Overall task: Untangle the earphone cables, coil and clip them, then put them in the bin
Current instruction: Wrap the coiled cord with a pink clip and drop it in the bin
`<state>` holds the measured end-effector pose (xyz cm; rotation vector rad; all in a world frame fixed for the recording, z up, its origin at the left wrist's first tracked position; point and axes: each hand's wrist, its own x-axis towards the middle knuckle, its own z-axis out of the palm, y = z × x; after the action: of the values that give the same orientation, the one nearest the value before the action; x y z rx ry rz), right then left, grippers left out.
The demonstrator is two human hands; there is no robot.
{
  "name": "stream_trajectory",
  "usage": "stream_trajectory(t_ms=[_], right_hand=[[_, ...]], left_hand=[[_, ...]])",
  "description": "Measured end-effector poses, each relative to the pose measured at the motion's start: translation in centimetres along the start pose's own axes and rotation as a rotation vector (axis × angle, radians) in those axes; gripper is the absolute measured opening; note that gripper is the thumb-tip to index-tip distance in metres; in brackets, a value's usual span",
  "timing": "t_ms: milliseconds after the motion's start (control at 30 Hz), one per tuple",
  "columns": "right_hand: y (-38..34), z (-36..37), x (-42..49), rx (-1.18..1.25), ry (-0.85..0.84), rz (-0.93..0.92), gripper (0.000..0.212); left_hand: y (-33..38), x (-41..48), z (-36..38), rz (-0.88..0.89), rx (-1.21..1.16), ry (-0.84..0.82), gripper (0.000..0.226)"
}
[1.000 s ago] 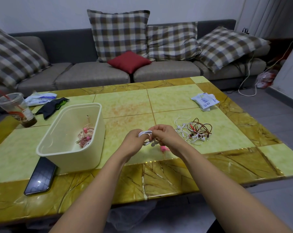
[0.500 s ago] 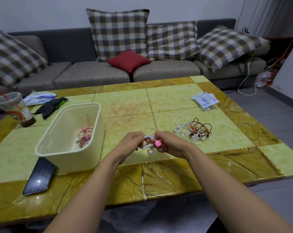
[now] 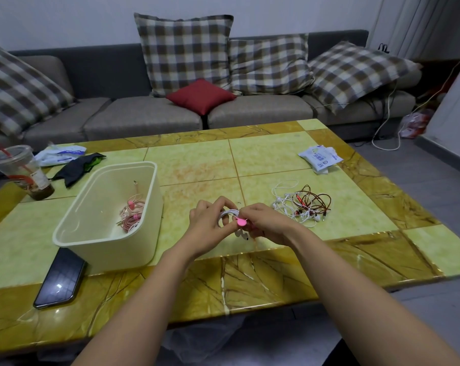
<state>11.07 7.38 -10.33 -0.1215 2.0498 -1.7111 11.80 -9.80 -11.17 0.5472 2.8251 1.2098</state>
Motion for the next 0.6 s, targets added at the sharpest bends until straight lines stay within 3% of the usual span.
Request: stream_trajectory(t_ms=[100, 200, 400, 600], right_hand=[[0.0, 0.0, 0.0, -0.037, -0.019, -0.007, 0.029], [0.1, -0.3, 0.2, -0.046, -0.045, 0.002, 0.025], [0.2, -0.9, -0.2, -0.107, -0.161, -0.012, 0.017], [0.3, 0.0, 0.4, -0.423, 0.045, -0.118, 0.021]], left_hand=[[-0.2, 0.2, 0.0, 0.065, 0.098, 0.014, 0.02], [-0.3, 0.0, -0.3, 0.102, -0.063, -0.056, 0.01], [0.7, 0.3, -0.8, -0.127, -0.32, -0.146, 0.021], [0.9, 0.6, 0.1, -0.277, -0.384, -0.045, 0.02]])
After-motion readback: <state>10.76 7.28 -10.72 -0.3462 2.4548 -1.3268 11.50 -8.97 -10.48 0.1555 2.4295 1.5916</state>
